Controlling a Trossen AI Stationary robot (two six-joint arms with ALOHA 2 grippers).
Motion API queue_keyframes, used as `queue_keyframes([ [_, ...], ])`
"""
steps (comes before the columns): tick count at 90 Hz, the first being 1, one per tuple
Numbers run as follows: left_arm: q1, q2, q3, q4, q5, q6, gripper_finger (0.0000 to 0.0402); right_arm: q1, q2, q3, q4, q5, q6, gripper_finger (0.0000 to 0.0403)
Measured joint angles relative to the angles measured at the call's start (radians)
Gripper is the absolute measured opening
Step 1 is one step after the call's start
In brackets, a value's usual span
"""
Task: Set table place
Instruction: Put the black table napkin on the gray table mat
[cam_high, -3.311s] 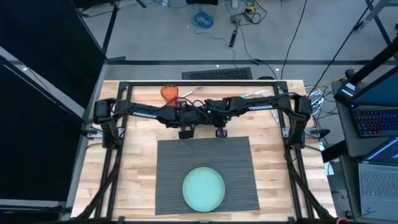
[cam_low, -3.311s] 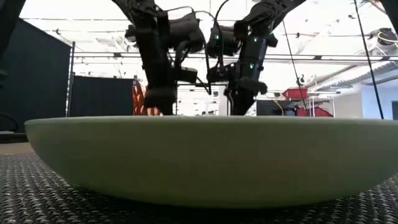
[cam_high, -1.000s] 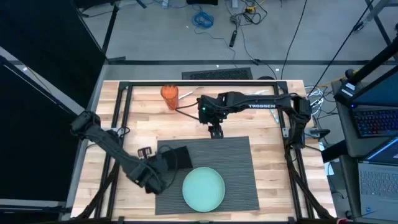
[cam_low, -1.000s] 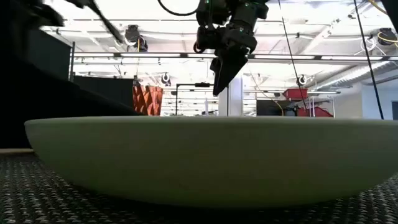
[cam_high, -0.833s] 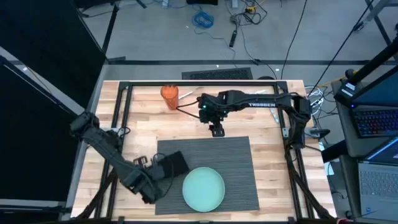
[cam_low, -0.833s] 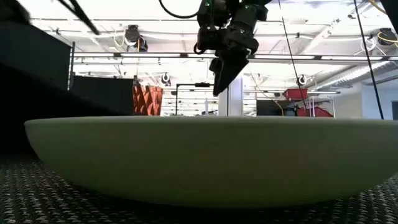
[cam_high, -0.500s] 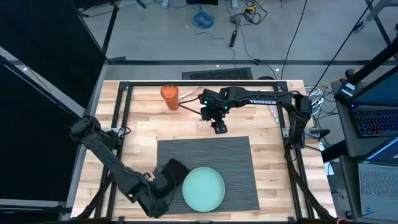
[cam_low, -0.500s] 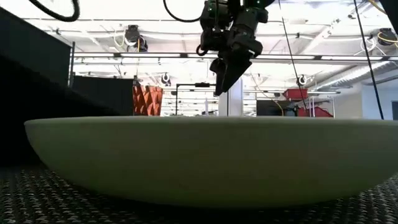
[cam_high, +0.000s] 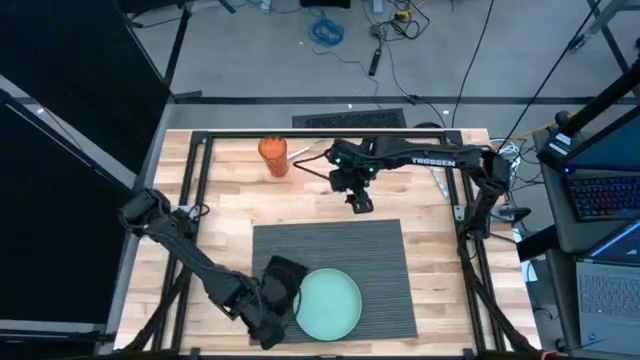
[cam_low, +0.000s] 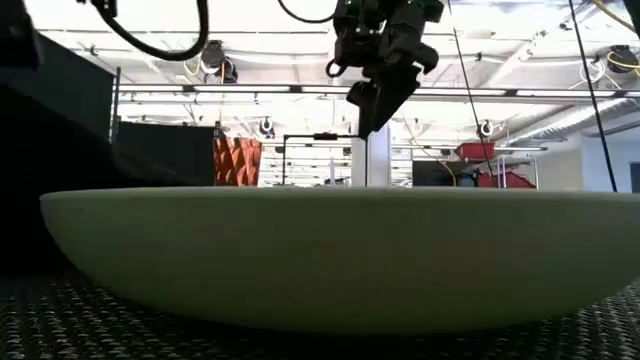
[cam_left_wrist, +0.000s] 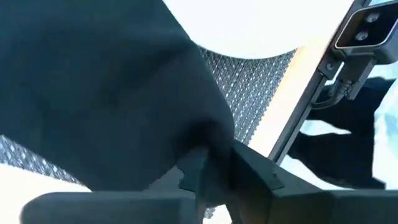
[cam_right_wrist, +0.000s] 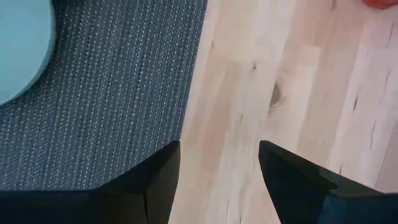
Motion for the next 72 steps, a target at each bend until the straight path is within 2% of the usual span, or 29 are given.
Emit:
queue_keyframes([
  [7, 0.013, 0.000, 0.000, 0.010, 0.019, 0.001, 0.0102, -0.006, -0.015, 0.000, -0.011, 0.003, 0.004, 0.0203],
  [19, 0.055, 0.000, 0.000, 0.026, 0.158, 0.017, 0.0138, -0.028, -0.033, 0.000, -0.026, 0.004, 0.015, 0.0203],
  [29, 0.067, -0.011, 0.006, 0.023, 0.178, 0.089, 0.0153, -0.053, -0.039, 0.000, -0.037, 0.006, 0.018, 0.0203],
  [35, 0.076, -0.036, 0.008, 0.002, 0.155, 0.106, 0.0154, -0.069, -0.042, 0.000, -0.045, 0.006, 0.021, 0.0203],
  [49, 0.116, -0.084, 0.010, -0.109, -0.021, 0.127, 0.0155, -0.093, -0.043, 0.000, -0.048, 0.006, 0.021, 0.0203],
  [58, 0.170, -0.085, 0.008, -0.162, -0.029, 0.194, 0.0155, -0.102, -0.043, 0.000, -0.048, 0.006, 0.021, 0.0203],
  [72, 0.273, -0.085, -0.030, -0.147, -0.004, 0.324, 0.0155, -0.106, -0.043, 0.000, -0.062, 0.006, 0.028, 0.0203],
])
